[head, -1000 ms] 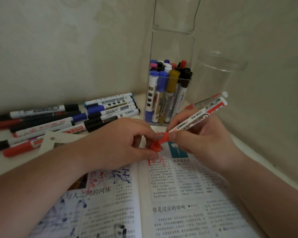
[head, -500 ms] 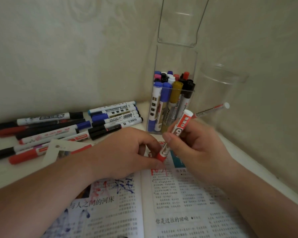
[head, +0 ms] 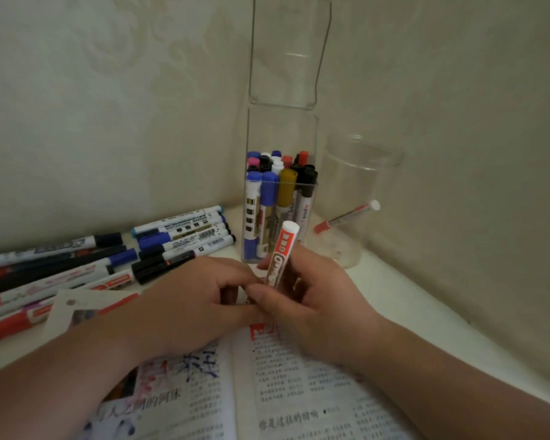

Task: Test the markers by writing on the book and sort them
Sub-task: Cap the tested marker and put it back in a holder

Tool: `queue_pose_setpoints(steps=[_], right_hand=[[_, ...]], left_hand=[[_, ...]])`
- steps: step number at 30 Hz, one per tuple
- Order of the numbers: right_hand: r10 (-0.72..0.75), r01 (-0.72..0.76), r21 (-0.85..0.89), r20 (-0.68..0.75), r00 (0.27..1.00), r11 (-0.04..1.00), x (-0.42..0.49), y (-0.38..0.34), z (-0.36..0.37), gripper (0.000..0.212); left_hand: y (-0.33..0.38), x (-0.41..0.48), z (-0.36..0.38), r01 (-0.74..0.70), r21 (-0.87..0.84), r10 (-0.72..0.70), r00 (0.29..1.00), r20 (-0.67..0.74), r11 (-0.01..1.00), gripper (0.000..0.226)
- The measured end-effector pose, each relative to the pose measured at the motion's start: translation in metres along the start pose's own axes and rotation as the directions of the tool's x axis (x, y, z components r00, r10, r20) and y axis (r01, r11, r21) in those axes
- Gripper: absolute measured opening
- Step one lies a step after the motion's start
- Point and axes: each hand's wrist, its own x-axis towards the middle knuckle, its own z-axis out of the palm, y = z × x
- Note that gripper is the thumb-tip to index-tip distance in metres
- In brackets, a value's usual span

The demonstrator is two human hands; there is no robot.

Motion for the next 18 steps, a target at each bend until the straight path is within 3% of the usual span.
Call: queue_pose_setpoints(steps=[3,5,9,11,14,18], right_hand=[[-0.012,0.044,0.204,-0.156,0.988,0.978,-0.001,0.001,-0.004,0.04],[-0.067,0.133,0.24,-0.264,0.962,0.962,0.001,0.0,-0.006,0.05],[-0.165,0.248,0.194,-0.366,0.916,0.949,0.002,-0.002,-0.005,0.039],[-0.2,0.284,0.177,-0.385,0.901,0.942,0.001,-0.002,-0.004,0.03],[-0.135,0.231,0.185,-0.42,0.897,0.955,-0.001,-0.006,-0.008,0.023],[0.062,0.037,0.243,-0.387,0.92,0.969,-0.001,-0.006,-0.025,0.026]], left_hand=[[0.001,0.001,0.0,-0.02,0.062,0.021,1.0,-0.016,0.998,0.017],[0.001,0.003,0.0,-0.026,0.092,0.029,0.999,-0.025,0.995,0.006],[0.005,0.001,-0.003,-0.045,0.068,0.051,0.995,-0.083,0.997,0.005],[0.005,0.001,-0.004,-0.068,0.074,0.075,0.993,-0.097,0.995,0.018],[0.004,-0.003,-0.002,-0.074,0.129,0.09,0.989,-0.12,0.989,0.014],[-0.002,-0.003,-0.005,-0.055,0.166,0.1,0.954,-0.283,0.985,0.007]])
